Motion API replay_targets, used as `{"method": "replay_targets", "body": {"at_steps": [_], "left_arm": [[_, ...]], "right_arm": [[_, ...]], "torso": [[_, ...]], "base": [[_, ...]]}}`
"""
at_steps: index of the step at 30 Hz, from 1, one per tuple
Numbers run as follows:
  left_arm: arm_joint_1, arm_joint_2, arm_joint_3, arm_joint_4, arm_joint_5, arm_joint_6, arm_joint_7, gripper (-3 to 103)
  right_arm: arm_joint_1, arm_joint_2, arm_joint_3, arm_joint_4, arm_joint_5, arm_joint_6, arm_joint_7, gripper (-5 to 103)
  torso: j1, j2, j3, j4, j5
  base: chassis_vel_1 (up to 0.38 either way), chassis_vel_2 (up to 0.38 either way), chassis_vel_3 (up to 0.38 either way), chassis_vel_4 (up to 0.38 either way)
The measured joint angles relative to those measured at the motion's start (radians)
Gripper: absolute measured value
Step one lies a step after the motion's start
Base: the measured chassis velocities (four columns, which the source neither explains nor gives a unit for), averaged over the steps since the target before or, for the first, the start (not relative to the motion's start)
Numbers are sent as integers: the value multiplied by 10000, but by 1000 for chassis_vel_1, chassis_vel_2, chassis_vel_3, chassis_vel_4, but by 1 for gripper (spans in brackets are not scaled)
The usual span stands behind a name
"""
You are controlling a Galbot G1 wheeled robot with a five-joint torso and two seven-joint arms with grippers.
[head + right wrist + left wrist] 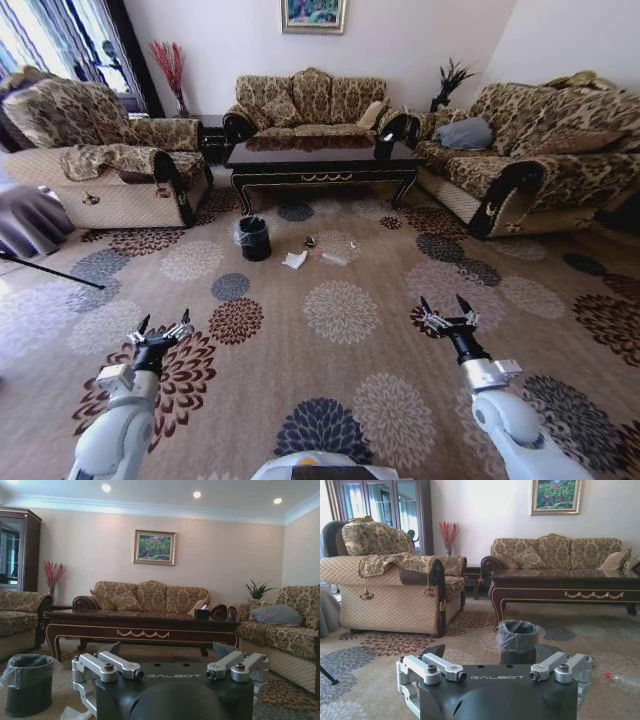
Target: Move to the front of the table and pick up the trash from the floor, then place it into the trash bin.
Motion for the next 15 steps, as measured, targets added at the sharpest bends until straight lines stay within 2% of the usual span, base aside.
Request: {"method": "replay_targets", "body": {"at_steps": [15], "left_arm": [[36, -5, -16, -31, -5, -29, 12, 100]], "right_arm": [[-39, 29, 23, -7, -59, 88, 127, 100]], "torso": [[-224, -625, -396, 0, 0]], "base": [[0, 0, 0, 0]]}}
